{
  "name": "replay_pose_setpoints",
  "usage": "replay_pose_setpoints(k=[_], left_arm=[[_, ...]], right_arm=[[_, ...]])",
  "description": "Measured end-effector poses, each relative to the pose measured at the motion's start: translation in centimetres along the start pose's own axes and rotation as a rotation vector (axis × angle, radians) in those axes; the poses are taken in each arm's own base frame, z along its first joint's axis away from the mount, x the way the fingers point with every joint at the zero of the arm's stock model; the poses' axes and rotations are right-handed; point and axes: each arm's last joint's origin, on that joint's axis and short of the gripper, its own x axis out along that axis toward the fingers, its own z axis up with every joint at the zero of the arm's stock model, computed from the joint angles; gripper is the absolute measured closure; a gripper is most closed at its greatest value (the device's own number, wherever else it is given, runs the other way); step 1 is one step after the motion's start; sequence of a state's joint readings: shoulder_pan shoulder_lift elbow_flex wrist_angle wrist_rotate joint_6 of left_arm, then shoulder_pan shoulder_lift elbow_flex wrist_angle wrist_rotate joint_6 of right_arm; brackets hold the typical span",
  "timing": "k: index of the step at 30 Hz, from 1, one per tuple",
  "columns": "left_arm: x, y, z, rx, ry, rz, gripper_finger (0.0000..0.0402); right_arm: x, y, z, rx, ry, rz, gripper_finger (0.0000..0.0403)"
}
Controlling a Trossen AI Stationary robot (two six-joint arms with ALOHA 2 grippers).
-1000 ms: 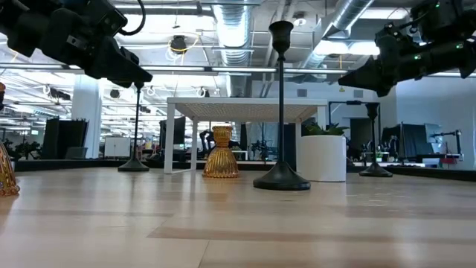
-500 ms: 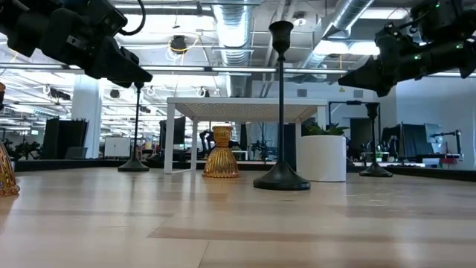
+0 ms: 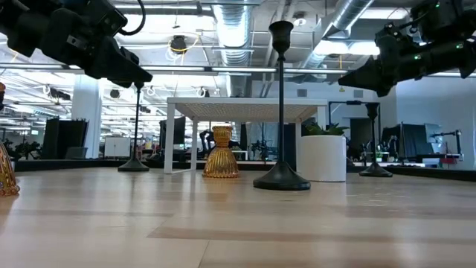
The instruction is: Pick & Place candle stick holders
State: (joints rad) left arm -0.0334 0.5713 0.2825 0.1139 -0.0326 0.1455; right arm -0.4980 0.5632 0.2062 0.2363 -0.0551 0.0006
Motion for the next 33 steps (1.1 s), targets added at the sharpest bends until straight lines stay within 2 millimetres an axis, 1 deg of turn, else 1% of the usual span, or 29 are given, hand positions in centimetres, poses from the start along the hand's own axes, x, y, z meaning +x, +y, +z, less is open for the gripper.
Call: replay_pose_setpoints(k=[33], left_arm=[[0.0, 0.02, 0.15, 0.006, -0.016, 0.002, 0.0389]], right_arm=[[0.0, -0.01, 0.0, 0.0, 0.0, 0.0, 0.0403]])
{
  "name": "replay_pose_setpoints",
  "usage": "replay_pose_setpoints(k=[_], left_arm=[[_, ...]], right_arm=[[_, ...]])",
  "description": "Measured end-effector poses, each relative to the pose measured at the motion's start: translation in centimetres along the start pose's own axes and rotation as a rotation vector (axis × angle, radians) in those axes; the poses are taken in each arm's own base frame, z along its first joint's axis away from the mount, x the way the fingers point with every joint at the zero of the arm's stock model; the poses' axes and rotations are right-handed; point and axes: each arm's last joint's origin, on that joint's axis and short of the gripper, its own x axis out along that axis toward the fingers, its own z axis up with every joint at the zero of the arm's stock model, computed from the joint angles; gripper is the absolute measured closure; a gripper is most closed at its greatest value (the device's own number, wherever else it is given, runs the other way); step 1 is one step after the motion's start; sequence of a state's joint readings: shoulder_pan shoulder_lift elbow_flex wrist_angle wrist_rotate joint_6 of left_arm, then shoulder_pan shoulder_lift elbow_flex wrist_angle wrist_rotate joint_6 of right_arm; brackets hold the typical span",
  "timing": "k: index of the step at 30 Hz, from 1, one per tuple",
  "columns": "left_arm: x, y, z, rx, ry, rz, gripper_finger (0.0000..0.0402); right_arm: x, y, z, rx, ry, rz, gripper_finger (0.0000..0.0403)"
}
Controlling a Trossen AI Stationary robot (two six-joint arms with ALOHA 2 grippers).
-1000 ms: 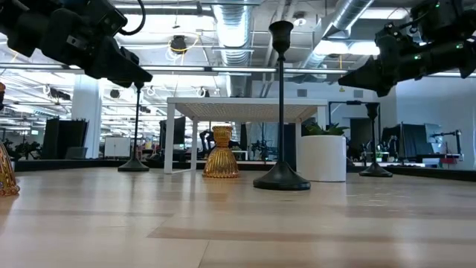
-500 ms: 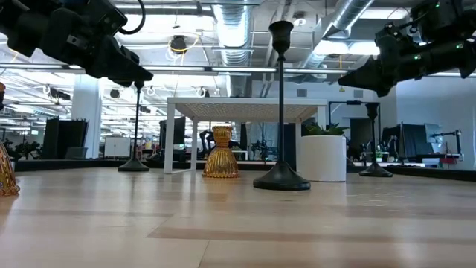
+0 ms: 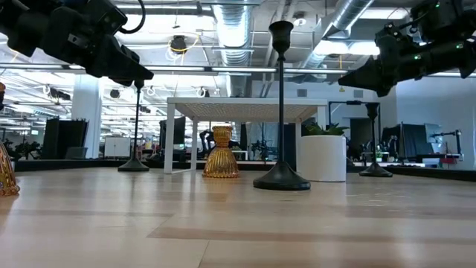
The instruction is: Pick & Place candle stick holders
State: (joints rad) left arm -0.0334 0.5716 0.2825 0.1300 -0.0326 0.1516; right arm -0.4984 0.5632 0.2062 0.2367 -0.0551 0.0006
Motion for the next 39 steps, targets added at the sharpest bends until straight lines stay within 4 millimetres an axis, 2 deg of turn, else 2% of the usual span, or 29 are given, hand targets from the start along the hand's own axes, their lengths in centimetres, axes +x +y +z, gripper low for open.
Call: replay_pose_setpoints(k=[39], left_arm=[[0.0, 0.03, 0.17, -0.036, -0.018, 0.002, 0.0389]], right_arm=[[0.0, -0.02, 0.02, 0.0, -0.003, -0.003, 0.0403]])
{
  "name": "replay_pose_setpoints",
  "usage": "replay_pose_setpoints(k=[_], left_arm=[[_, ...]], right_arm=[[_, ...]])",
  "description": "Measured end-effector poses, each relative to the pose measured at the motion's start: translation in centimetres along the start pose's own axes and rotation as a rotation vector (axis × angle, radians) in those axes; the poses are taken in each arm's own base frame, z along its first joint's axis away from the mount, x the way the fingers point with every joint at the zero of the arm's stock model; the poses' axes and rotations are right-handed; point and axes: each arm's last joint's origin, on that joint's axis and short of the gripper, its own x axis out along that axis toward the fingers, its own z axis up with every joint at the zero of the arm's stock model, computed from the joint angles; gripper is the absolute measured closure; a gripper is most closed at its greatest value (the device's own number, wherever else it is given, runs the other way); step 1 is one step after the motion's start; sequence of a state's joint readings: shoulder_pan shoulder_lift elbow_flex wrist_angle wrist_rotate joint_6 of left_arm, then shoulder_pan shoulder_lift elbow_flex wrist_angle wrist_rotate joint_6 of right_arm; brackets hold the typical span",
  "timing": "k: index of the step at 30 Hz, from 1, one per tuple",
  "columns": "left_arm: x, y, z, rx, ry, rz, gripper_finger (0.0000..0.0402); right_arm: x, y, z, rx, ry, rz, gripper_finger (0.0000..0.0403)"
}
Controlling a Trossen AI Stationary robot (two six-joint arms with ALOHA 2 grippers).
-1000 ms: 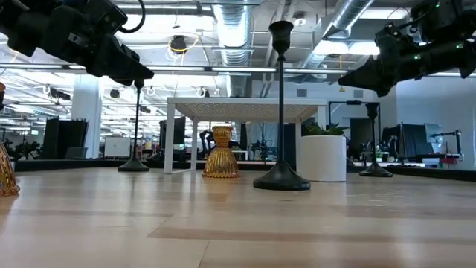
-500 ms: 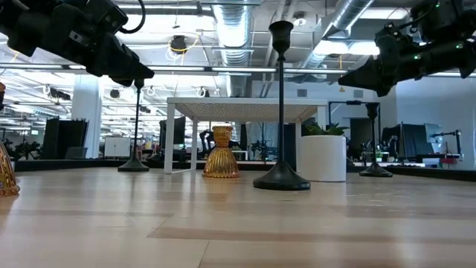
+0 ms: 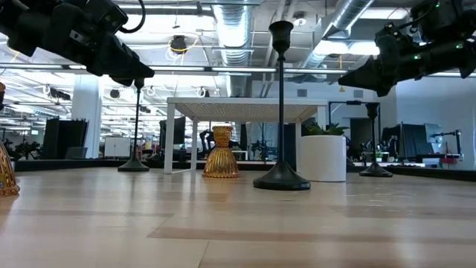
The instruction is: Pick & Place candle stick holders
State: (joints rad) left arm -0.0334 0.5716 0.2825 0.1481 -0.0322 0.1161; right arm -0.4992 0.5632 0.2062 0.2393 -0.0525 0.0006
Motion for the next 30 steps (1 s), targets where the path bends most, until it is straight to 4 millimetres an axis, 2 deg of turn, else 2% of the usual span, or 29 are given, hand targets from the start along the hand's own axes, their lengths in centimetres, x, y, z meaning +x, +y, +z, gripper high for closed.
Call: replay_pose_setpoints(k=[9, 14, 20, 23, 30], left_arm=[[-0.6, 0.1, 0.5, -0.056, -0.052, 0.005, 0.0389], [-1.4, 0.2, 1.0, -0.049, -0.093, 0.015, 0.0389], [-2.5, 0.6, 0.3, -0.056, -0.026, 0.154, 0.0389], [-2.8, 0.7, 0.1, -0.084, -0.002, 0.209, 0.0389], [-3.1, 0.9, 0.2, -0.104, -0.017, 0.284, 0.0395]], right_arm=[[-0.5, 0.8, 0.1, -0.012, -0.011, 0.117, 0.0403], [-1.4, 0.9, -0.6, -0.008, 0.068, 0.124, 0.0403], [-2.7, 0.9, -0.8, 0.01, 0.115, 0.123, 0.0403], [-3.6, 0.9, -0.1, 0.035, 0.142, 0.125, 0.0403], [-4.8, 1.3, 2.0, 0.151, 0.042, 0.177, 0.0403]])
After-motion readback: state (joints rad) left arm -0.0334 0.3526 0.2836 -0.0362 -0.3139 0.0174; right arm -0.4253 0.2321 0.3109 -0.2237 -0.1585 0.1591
